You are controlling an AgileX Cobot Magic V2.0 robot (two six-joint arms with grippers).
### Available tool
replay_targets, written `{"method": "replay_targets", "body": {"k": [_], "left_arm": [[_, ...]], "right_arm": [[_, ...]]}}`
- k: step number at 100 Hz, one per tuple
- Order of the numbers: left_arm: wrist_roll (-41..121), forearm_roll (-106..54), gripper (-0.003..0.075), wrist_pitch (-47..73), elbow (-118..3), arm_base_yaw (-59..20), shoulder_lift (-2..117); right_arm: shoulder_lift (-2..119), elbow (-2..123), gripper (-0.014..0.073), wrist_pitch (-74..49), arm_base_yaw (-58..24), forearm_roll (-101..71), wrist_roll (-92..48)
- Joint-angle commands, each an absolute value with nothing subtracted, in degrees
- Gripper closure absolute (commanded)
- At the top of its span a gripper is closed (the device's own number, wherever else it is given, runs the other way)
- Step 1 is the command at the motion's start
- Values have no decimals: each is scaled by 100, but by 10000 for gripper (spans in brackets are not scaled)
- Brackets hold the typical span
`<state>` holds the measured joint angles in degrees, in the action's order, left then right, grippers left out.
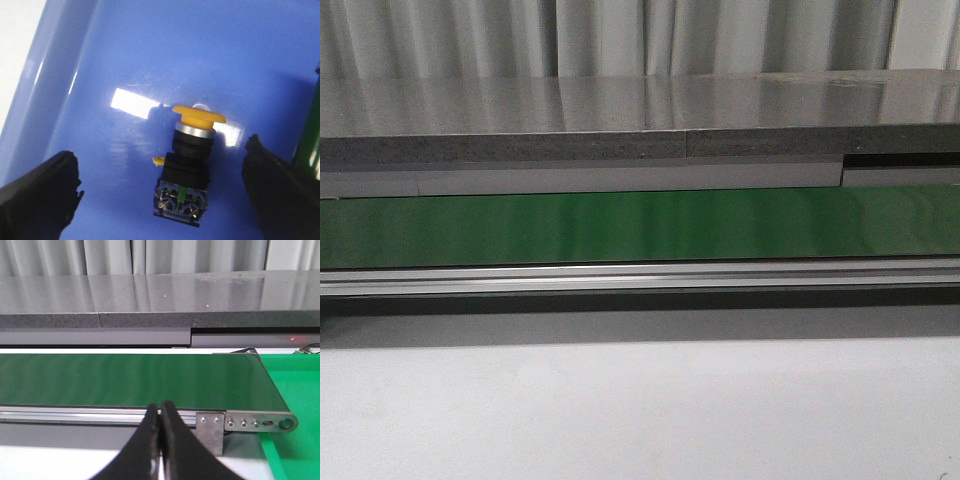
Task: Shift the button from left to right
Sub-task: 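Close the left gripper around the yellow push button's black body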
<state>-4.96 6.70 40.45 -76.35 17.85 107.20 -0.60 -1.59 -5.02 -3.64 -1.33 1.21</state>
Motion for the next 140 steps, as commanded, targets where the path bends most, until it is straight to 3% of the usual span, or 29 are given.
{"method": "replay_targets", "body": {"k": [1, 121, 131, 140], "left_arm": [[-548, 695, 94, 3795, -7815, 1793, 10517], [-548, 662, 106, 3708, -7804, 1793, 11427], [-548, 662, 176, 3697, -7804, 1793, 11427], [-548, 662, 304, 3697, -7804, 1793, 11427]], "right_arm": [[-183, -67, 662, 0, -384, -82, 111], [-183, -67, 662, 0, -384, -82, 111], [-183, -67, 662, 0, -384, -82, 111], [-183, -67, 662, 0, -384, -82, 111]]}}
